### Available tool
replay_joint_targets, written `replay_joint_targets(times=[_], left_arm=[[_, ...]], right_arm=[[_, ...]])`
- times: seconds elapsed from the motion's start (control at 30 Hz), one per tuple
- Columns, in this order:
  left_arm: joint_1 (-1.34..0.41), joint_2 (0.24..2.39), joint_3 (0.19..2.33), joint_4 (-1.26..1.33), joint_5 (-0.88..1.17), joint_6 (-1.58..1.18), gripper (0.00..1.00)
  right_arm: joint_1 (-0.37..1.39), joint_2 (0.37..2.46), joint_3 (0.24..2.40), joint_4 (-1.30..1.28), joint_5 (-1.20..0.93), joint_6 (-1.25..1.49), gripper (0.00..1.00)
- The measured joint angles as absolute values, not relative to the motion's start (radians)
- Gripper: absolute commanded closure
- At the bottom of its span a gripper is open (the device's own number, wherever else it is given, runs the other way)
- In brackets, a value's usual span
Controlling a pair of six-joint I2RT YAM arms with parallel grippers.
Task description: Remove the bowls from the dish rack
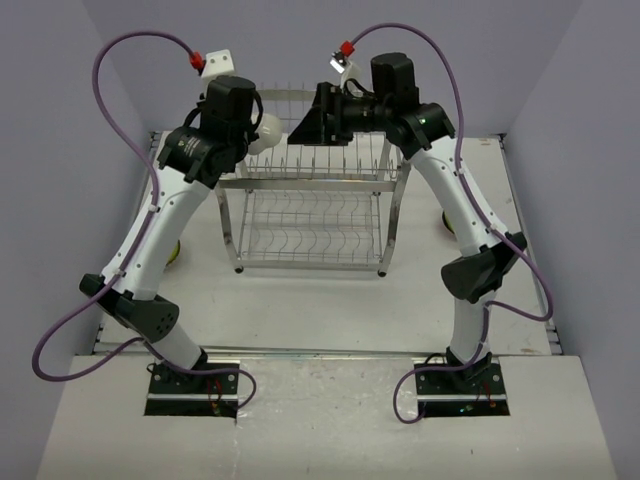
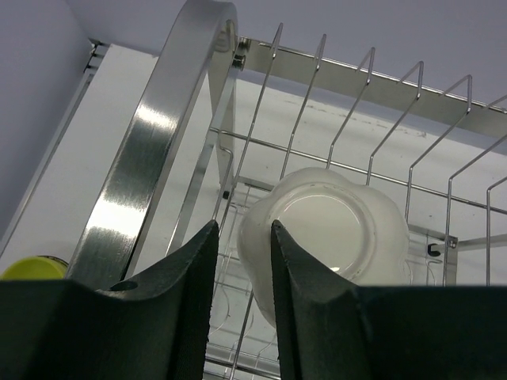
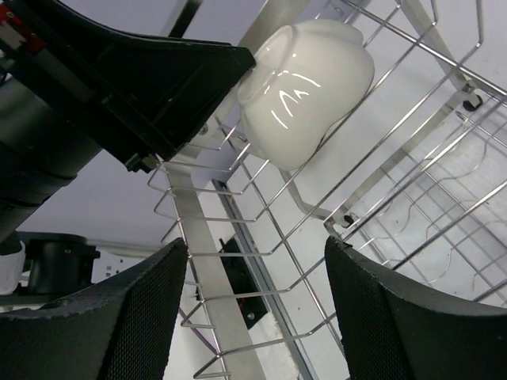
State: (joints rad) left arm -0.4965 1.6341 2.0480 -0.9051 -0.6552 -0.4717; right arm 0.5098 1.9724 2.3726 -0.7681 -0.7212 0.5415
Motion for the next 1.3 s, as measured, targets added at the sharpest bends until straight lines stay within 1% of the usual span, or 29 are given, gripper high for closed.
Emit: replay_joint_targets(times=[0.23, 0.8, 1.03, 1.3], left_arm=[[-0.491, 1.634, 2.048, -0.903, -0.647, -0.471, 0.67], [-0.490, 1.634, 2.041, -0.888, -0.606, -0.471, 0.68], [-0.482, 1.618, 2.011, -0.858, -0.593, -0.471, 0.69], [-0.467, 1.602, 1.990, -0.840, -0.583, -0.471, 0.73]], right_arm=[[0.510, 2.015, 2.387, -0.669, -0.802, 0.600, 0.29], [0.511, 2.119, 2.384, -0.496, -0.856, 0.740, 0.29], [0.512, 2.119, 2.384, -0.493, -0.855, 0.740, 0.29], [0.513, 2.119, 2.384, -0.493, -0.852, 0.736, 0.28]])
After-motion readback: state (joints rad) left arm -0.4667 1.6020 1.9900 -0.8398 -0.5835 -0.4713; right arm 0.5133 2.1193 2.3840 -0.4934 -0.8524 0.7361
